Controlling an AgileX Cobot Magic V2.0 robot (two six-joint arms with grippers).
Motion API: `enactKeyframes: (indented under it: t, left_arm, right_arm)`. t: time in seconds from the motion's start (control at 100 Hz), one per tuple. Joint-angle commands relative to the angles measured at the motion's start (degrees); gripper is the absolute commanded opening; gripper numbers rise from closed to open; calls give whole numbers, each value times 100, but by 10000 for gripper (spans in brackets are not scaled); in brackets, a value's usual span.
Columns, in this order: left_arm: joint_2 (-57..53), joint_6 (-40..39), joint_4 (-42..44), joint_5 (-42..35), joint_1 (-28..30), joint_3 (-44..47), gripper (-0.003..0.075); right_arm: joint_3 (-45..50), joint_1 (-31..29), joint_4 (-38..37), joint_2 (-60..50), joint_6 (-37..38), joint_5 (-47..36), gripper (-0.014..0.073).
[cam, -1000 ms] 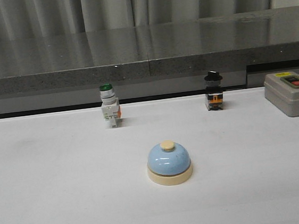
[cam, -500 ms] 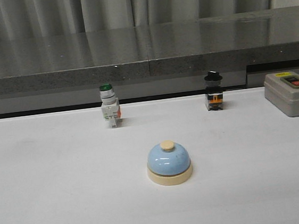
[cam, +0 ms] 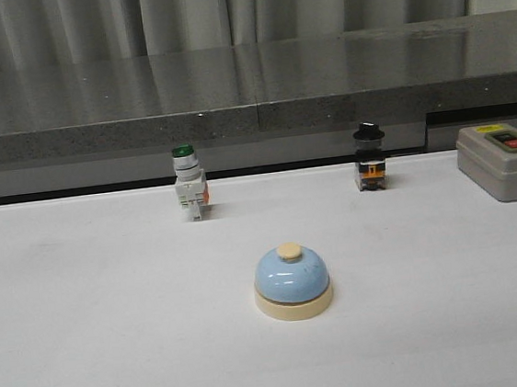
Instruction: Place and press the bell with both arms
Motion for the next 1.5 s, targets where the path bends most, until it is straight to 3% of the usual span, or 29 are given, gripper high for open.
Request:
enactKeyframes:
  t: [0.0,0.28,0.7,0.91,1.05,1.49]
  left_arm:
    - [50,-57,-44,-414,5,-137,-20]
    - [-269,-57,345,-1484,12,679,-20]
    - [-1996,-96,919,-2403,12,2451,-20]
    - [-1990,-110,1070,-2890,12,2958,-20]
    - [-1990,-515,1253,-3336,12,3229,-20]
    - [-1990,-556,1253,-3279,12,3241,-20]
  right_arm:
    - [-87,-16,-41,-128,-22,-472,-60]
    - [-87,-16,-41,-128,-22,-472,-60]
    - [-87,-16,-41,-128,-22,-472,-60]
    - [-87,-16,-41,-128,-22,-472,-60]
    - [-87,-16,-41,-128,-22,-472,-60]
    - [-87,-16,-41,-128,-22,-472,-60]
